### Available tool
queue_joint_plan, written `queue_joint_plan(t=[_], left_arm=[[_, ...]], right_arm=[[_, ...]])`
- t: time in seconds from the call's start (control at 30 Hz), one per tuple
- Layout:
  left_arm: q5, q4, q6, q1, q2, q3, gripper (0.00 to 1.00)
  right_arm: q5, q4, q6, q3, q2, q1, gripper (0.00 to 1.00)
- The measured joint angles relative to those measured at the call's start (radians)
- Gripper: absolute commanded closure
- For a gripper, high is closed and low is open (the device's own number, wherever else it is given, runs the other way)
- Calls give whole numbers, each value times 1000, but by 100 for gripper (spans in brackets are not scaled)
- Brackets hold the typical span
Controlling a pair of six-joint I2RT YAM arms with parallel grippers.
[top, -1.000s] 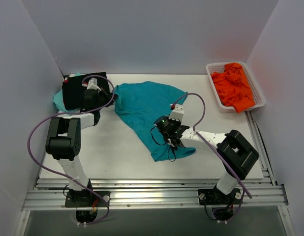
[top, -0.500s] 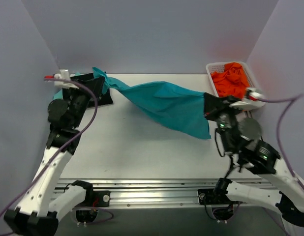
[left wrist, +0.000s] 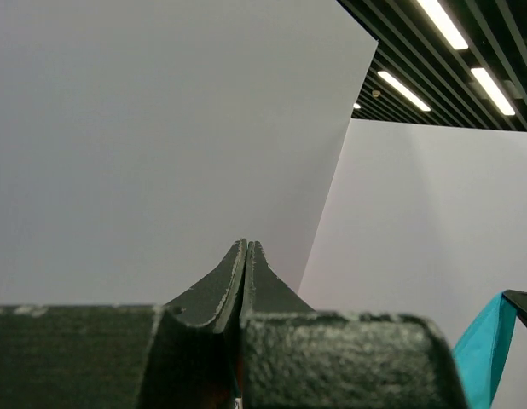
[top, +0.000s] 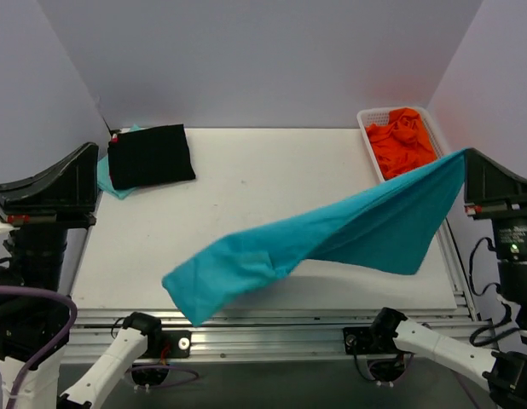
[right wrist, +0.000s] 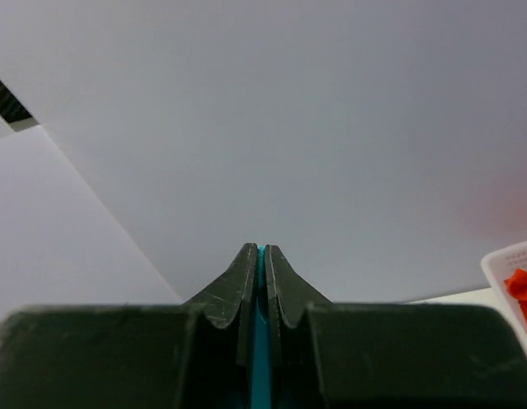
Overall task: Fold and stack the t-shirts
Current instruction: Flatten the tshirt out
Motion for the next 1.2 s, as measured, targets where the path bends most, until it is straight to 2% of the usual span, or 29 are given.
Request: queue_joint_plan(t=[0.13,0.37,0.43,0.47,0.5,0.6,0.67,0.7,0.77,0.87,0.97,1.1,1.2], left_arm=[[2,8,19,0,73,21,98],[23,74,38,0,311,-53,96],[56,103,40,0,393,-111,80],[83,126,40,0,436,-142,59],[121,157,36,0,490,-186,44],[230,248,3,-10,630,-336,33],[288,288,-19,-38,696,-446,35],[313,296,-26,-63,714,-486,40],[350,296,-16,-140,731,-518,44],[409,336,16,-290,748,-488,44],[514,440,18,-409,855,-389,47],[618,607,-61,-447,1032,-352,42],[644,583,-82,-472,1098,-383,43]], right_arm=[[74,3,-58,60,164,0,100],[212,-2,-126,13,436,2,100],[229,-11,-129,-42,465,-1,100],[233,-23,-129,-69,468,-5,100],[238,-31,-127,-89,468,-9,100],[256,-41,-122,-103,465,-21,100],[270,-38,-122,-103,454,-26,100],[277,-33,-122,-103,449,-29,100],[296,-23,-122,-102,441,-31,100],[330,-2,-127,-103,443,-41,100],[357,14,-132,-102,460,-61,100],[372,17,-138,-103,496,-90,100],[375,17,-138,-102,510,-117,100]])
